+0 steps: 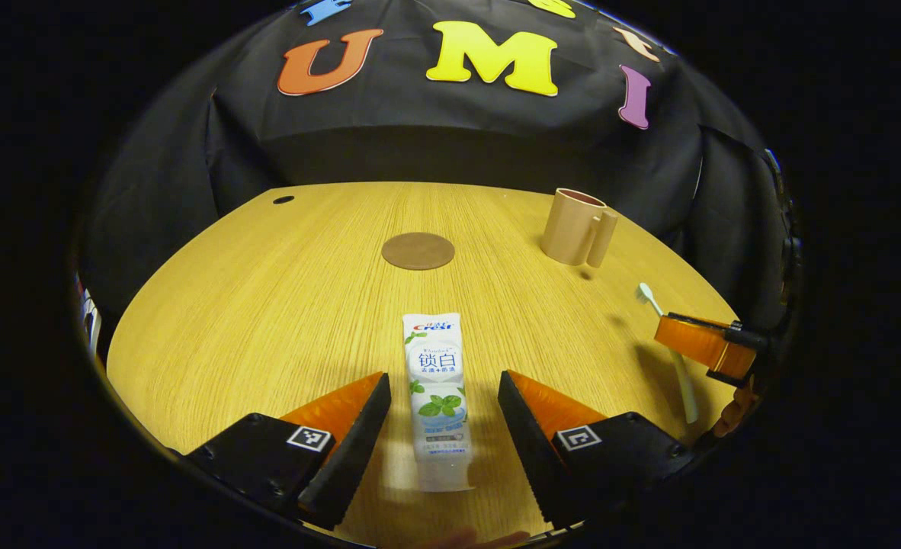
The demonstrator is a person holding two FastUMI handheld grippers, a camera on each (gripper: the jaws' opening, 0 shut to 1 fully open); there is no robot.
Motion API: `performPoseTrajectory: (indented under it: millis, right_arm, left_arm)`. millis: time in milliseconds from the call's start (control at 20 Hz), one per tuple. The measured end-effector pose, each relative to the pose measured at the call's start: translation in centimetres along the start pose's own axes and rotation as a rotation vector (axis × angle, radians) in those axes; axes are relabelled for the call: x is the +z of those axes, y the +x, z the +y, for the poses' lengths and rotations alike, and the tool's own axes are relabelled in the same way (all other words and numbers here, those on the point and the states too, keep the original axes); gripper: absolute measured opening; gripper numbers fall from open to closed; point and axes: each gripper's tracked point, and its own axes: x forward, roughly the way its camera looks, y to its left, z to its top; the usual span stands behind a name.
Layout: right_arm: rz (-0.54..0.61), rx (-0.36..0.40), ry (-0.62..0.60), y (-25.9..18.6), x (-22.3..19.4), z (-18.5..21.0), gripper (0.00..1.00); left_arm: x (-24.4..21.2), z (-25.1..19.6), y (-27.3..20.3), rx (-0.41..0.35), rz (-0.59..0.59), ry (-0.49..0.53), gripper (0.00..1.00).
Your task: Put the toothbrush and toothpaste on the desktop into the cup, then pick up the cup and place it on the coaster on the desktop.
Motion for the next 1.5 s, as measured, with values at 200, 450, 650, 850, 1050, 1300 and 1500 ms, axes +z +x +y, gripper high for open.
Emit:
performPoseTrajectory:
  millis: [200,450,650,850,1050,1300,1500]
  right_arm:
    - [-0.057,0.007,-0.006,-1.7,2.2,-0.1,0.01]
    - [-0.145,0.015,-0.002,-4.1,7.1,-0.1,0.01]
    - [-0.214,0.011,-0.022,-5.3,10.9,0.0,0.01]
    - [-0.249,0.007,-0.026,-5.6,13.5,-0.3,0.01]
    - [-0.259,0.019,-0.008,-4.4,15.6,-0.1,0.04]
    - [-0.278,0.011,-0.014,-2.1,18.0,-0.7,0.00]
    - [-0.298,0.026,-0.022,0.4,20.4,-0.1,0.01]
  left_arm:
    - [0.1,0.2,0.5,0.017,0.015,0.003,0.86]
    - [0.2,1.0,1.2,0.060,0.023,0.053,0.60]
    - [0.4,1.2,1.1,0.059,0.016,0.068,0.54]
    - [1.4,1.1,0.8,0.053,-0.039,-0.002,0.45]
    - [3.6,0.9,-0.6,0.042,-0.148,0.016,0.44]
    - [7.5,0.3,-3.9,0.034,-0.321,0.045,0.44]
    - [11.9,0.8,-7.1,0.093,-0.501,0.092,0.31]
